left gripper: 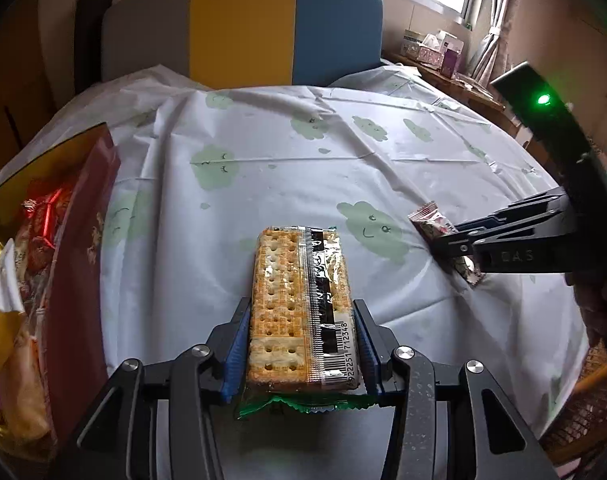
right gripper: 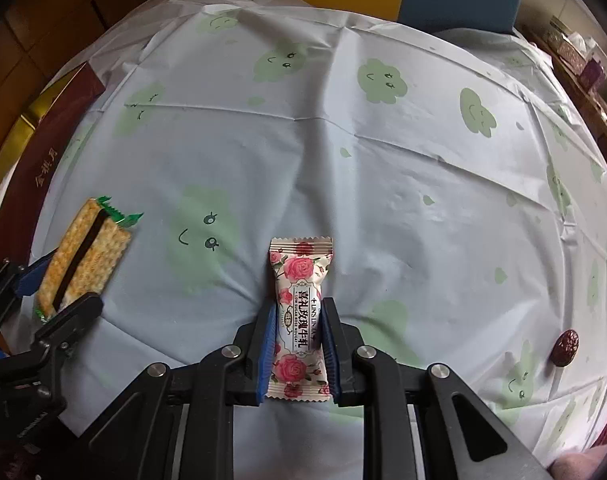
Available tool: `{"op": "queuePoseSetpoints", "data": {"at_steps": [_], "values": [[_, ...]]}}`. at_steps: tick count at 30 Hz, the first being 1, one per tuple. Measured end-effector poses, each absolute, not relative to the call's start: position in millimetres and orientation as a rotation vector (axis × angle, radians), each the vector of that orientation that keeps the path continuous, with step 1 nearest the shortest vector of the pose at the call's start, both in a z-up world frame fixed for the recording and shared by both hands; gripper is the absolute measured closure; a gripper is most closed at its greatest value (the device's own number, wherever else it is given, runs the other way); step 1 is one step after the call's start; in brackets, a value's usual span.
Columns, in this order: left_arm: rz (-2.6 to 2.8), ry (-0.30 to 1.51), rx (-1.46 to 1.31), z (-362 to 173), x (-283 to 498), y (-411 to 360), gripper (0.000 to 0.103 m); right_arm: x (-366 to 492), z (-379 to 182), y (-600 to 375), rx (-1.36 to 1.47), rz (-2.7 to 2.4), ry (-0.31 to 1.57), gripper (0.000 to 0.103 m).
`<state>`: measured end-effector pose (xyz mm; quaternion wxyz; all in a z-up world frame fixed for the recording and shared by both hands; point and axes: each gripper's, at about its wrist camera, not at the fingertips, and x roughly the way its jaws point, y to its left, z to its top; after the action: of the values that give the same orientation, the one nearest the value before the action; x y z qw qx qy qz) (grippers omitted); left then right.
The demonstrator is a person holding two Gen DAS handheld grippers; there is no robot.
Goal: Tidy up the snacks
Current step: 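Grasp the pink rose-print candy with the right tool while the left tool holds the crackers, then carry the cracker pack into the gold tray and open the left tool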
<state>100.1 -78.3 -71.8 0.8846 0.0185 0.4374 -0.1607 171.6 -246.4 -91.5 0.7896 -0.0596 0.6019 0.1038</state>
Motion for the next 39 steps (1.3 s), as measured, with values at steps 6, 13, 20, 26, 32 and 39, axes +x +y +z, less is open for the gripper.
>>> {"op": "queuePoseSetpoints", "data": {"at_steps": [6, 13, 20, 26, 32, 39], "values": [[-0.338, 0.847, 0.067, -49, 83, -79, 0.055, 163, -92, -230, -0.232, 0.225, 1.263, 0.081], [-0.299, 0.825, 0.007, -25, 70, -52, 0.055, 154, -92, -215, -0.293, 0.220, 1.235, 0.080], [-0.160, 0.816, -0.221, -2, 84, 30, 0.055, 149, -89, -212, -0.295, 0.218, 1.226, 0.080], [0.018, 0.823, -0.407, 2, 108, 111, 0.055, 150, -90, -215, -0.297, 0.219, 1.225, 0.080], [0.103, 0.820, -0.504, 2, 138, 149, 0.055, 150, -90, -213, -0.305, 0.217, 1.224, 0.080], [0.142, 0.915, -0.550, -36, 178, 150, 0.054, 150, -89, -212, -0.303, 0.217, 1.223, 0.080]]}}
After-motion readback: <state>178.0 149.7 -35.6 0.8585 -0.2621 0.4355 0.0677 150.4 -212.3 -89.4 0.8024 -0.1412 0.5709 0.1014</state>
